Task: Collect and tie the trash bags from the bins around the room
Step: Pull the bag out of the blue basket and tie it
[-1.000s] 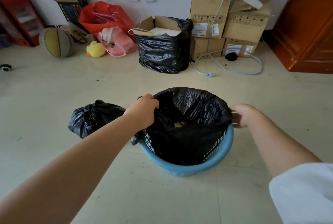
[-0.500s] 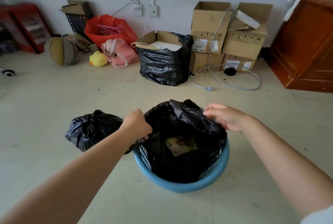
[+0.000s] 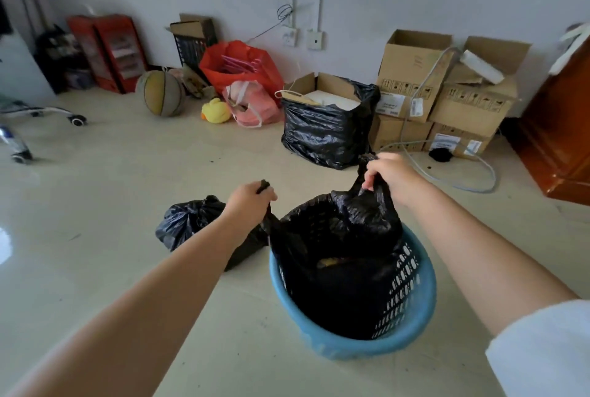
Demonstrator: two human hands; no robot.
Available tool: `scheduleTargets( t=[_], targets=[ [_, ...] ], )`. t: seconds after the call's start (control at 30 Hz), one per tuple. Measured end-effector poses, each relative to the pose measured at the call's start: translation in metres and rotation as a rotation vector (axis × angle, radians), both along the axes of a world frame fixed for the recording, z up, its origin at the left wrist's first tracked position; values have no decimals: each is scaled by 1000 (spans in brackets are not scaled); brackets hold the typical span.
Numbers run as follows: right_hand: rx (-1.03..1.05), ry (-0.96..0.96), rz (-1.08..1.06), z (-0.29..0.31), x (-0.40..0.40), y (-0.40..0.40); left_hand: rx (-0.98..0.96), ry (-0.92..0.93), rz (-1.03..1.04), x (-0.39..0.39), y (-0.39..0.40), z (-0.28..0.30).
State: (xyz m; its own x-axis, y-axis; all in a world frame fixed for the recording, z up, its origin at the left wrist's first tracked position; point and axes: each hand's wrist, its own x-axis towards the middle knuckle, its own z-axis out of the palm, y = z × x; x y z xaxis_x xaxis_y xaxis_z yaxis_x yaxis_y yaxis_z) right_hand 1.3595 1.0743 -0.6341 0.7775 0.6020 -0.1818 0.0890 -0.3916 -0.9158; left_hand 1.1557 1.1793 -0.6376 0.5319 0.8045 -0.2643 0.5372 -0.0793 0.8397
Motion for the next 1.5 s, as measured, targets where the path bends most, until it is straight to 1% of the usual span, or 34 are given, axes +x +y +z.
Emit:
scheduleTargets(
  t=[0.07, 0.13, 0.23, 0.3, 0.4, 0.53, 0.63, 0.73, 0.8, 0.87, 0.93, 1.0, 1.1, 1.17, 1.27, 1.33, 1.43, 1.47, 1.5],
  targets=[
    [49, -29, -19, 19, 0, 9, 80, -107, 30, 6, -2, 22],
    [125, -120, -42, 46, -4, 16, 184, -254, 29, 12, -6, 42],
    [354, -292, -42, 102, -20, 25, 298, -485, 55, 17, -1, 81],
    [485, -380, -25, 143, -38, 32, 358, -584, 83, 14, 8, 115],
    [571, -453, 26, 198, -72, 50, 456, -649, 145, -4, 28, 170],
    [639, -485, 97, 259, -126, 79, 528, -698, 241, -45, 52, 233],
    [687, -485, 140, 291, -168, 100, 627, -725, 279, -86, 65, 265],
    [719, -446, 191, 300, -208, 118, 760, -647, 250, -130, 79, 277],
    [696, -426, 206, 287, -231, 131, 804, -572, 206, -156, 93, 267],
    [688, -375, 209, 261, -253, 142, 776, -558, 151, -179, 107, 247],
    [719, -238, 211, 229, -271, 155, 667, -586, 125, -201, 122, 222],
    [741, -94, 186, 195, -288, 168, 556, -590, 149, -222, 139, 192],
    [720, -25, 119, 140, -312, 190, 470, -577, 206, -254, 166, 135],
    [665, 44, 112, 99, -329, 205, 407, -540, 253, -275, 183, 92],
    [523, 75, 148, 39, -356, 218, 298, -462, 296, -306, 193, 28],
    [454, 53, 172, 9, -368, 219, 234, -451, 336, -323, 196, -6],
    [433, 51, 224, -25, -371, 215, 162, -493, 379, -340, 198, -35],
    [424, 53, 281, -34, -368, 212, 161, -486, 366, -343, 196, -39],
    [370, 36, 345, -43, -362, 209, 171, -446, 324, -346, 197, -44]
  ],
)
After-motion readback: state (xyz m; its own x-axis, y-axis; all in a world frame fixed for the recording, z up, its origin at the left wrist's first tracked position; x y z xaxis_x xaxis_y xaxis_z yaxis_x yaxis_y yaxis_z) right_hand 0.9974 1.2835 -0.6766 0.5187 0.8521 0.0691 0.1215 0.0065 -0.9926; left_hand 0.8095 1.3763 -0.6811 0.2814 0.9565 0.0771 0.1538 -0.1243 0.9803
